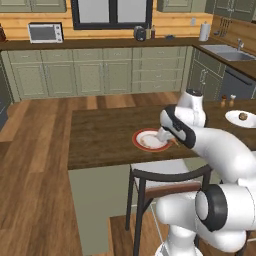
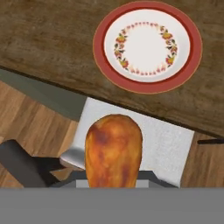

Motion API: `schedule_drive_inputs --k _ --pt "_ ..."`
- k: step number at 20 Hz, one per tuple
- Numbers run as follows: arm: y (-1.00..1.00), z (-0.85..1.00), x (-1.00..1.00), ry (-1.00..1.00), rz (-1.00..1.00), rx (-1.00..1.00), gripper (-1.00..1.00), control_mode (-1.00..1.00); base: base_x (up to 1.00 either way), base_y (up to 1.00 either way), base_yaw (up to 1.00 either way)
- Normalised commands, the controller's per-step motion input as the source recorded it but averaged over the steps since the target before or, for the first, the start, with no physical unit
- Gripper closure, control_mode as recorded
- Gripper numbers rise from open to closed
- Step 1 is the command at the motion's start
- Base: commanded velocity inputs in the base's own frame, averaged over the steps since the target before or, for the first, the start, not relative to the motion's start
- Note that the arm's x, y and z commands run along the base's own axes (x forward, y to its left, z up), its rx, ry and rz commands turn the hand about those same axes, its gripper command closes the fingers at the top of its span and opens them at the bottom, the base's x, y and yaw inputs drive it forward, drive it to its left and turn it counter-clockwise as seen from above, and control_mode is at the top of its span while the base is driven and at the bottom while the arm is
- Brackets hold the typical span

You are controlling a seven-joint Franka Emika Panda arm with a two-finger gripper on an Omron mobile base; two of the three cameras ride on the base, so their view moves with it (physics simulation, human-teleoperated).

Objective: Pick the chicken drumstick and mushroom from their plates and place them in the bowl. Then put the bowl in the fridge.

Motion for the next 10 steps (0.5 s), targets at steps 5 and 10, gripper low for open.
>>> schedule_drive_inputs --k 5,10 --pt "0.0 0.27 -0.74 -0.02 0.0 0.0 1.0 -1.0 0.0 0.0 0.0" --pt "0.0 0.09 -0.98 -0.18 0.0 0.0 1.0 -1.0 0.0 0.0 0.0"
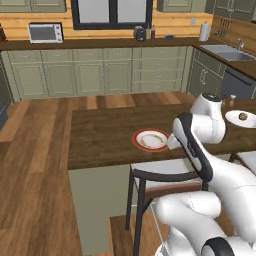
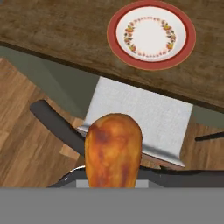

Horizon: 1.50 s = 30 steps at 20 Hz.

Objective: Pick the chicken drumstick and mushroom from their plates and place them in the bowl. Then put the bowl in the fridge.

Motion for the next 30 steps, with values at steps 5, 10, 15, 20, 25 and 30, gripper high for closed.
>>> schedule_drive_inputs --k 5,10,15,20,25,30 --pt "0.0 0.16 -0.58 -0.12 0.0 0.0 1.0 1.0 -0.28 -0.27 0.0" --pt "0.0 0.0 0.0 0.0 0.0 0.0 1.0 1.0 -0.15 -1.0 0.0" --pt "0.0 0.0 0.0 0.0 0.0 0.0 1.0 1.0 -0.03 -1.0 0.0" --pt "0.0 0.0 0.0 0.0 0.0 0.0 1.0 1.0 -0.08 -1.0 0.0" --pt "0.0 0.0 0.0 0.0 0.0 0.0 1.0 1.0 0.0 -1.0 0.0" --pt "0.0 0.0 0.0 0.0 0.0 0.0 1.0 1.0 0.0 -1.0 0.0"
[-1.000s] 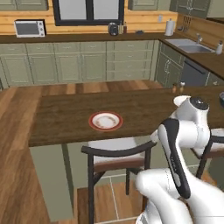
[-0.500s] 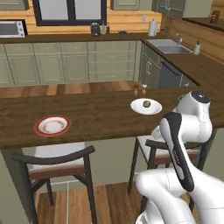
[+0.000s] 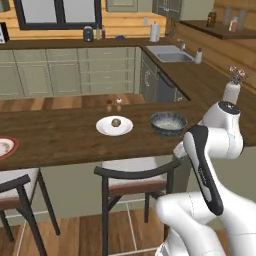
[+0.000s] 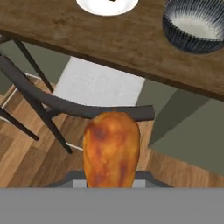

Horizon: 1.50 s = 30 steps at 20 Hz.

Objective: Pick the chicken drumstick and mushroom from their plates and place them in the bowl. Then put the bowl in the fridge.

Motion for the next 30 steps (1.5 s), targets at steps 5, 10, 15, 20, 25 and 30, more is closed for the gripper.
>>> schedule_drive_inputs --k 5,10,15,20,25,30 --pt "0.0 0.0 0.0 0.0 0.0 0.0 1.0 1.0 0.26 -1.0 0.05" --pt "0.0 0.0 0.0 0.0 0.0 0.0 1.0 1.0 0.67 -0.93 0.11" --pt "0.0 0.0 0.0 0.0 0.0 0.0 1.0 1.0 0.9 0.1 0.14" --pt "0.0 0.0 0.0 0.0 0.0 0.0 1.0 1.0 0.89 -0.01 0.45" --pt "0.0 0.0 0.0 0.0 0.0 0.0 1.0 1.0 0.76 -0.08 0.78" --pt "0.0 0.0 0.0 0.0 0.0 0.0 1.0 1.0 0.69 -0.18 0.34"
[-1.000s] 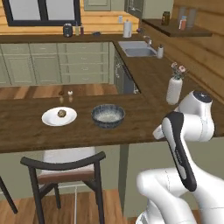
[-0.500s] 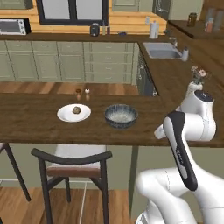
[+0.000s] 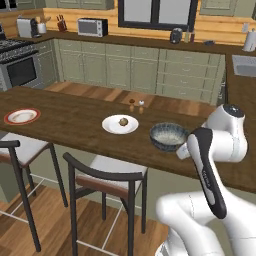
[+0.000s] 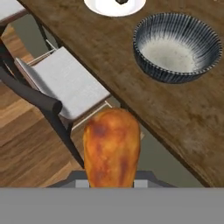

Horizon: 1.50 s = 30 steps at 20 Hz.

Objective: Pick the chicken drumstick and mushroom from their plates and place them in the bowl. Then put the bowl in the fridge.

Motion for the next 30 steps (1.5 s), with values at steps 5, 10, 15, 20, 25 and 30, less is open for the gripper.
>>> schedule_drive_inputs --k 5,10,15,20,25,30 --pt "-0.04 0.0 0.8 0.22 0.04 0.0 1.0 -1.0 0.19 0.0 0.02" --pt "-0.54 0.0 1.0 0.26 0.11 0.02 1.0 -1.0 0.0 0.0 0.0" --pt "-0.44 0.0 1.0 0.17 0.05 0.01 1.0 -1.0 0.0 0.0 0.0" --pt "0.0 -0.23 0.99 0.03 0.01 0.0 1.0 -1.0 0.0 0.0 0.0" --pt "0.0 -0.54 0.7 0.0 0.03 0.0 1.0 -1.0 0.0 0.0 0.0" --pt "-0.01 -0.61 0.5 0.0 0.03 0.0 1.0 -1.0 0.0 0.0 0.0"
